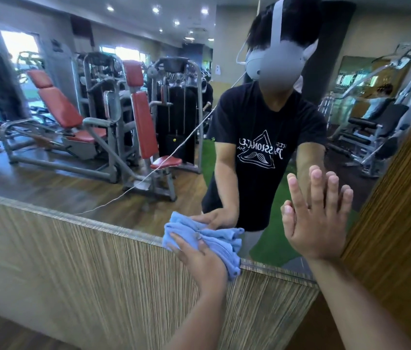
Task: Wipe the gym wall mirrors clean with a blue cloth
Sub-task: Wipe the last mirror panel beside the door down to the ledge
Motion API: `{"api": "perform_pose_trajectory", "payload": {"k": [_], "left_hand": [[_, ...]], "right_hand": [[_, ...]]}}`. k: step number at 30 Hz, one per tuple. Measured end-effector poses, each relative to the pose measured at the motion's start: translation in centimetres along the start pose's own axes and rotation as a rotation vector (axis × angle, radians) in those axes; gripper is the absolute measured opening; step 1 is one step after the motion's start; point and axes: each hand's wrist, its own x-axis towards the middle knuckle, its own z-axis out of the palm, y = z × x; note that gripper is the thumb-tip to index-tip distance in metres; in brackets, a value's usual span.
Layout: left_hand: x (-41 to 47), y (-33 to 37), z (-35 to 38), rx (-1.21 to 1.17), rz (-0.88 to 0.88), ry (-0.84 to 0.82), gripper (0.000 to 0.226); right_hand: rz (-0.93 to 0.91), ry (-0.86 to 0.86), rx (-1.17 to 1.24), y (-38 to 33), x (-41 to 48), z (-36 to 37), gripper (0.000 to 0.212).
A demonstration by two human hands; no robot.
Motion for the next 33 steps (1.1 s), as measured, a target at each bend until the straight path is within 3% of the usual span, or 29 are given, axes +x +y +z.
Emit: {"api": "perform_pose_trajectory", "payload": {"k": [3, 10, 19, 24, 28, 33], "left_hand": [[2.2, -0.2, -1.1, 0.009, -0.02, 0.002, 0.066], [9.7, 1.4, -5.2, 0.009, 0.016, 0.203, 0.061], [2.7, 3.6, -2.1, 0.048, 0.067, 0.096, 0.064], [-0.2, 6.8, 0.5, 0.08, 0.399, -0.035, 0.06], [-1.1, 11.6, 3.6, 0.114, 0.835, -0.104, 0.055], [-0.5, 17.5, 7.8, 0.284, 1.3, -0.11, 0.056]], "right_hand": [[0.002, -0.017, 0.009, 0.1, 0.0, -0.2, 0.063], [0.004, -0.055, 0.006, 0.0, 0.0, -0.3, 0.062], [0.029, -0.114, 0.033, -0.1, 0.2, -0.9, 0.059], [0.022, -0.178, 0.074, 0.5, 0.5, -2.4, 0.06], [-0.007, -0.217, 0.108, 2.0, 0.7, -4.3, 0.064], [0.123, -0.213, 0.04, 5.8, 1.0, -5.6, 0.068]]}}
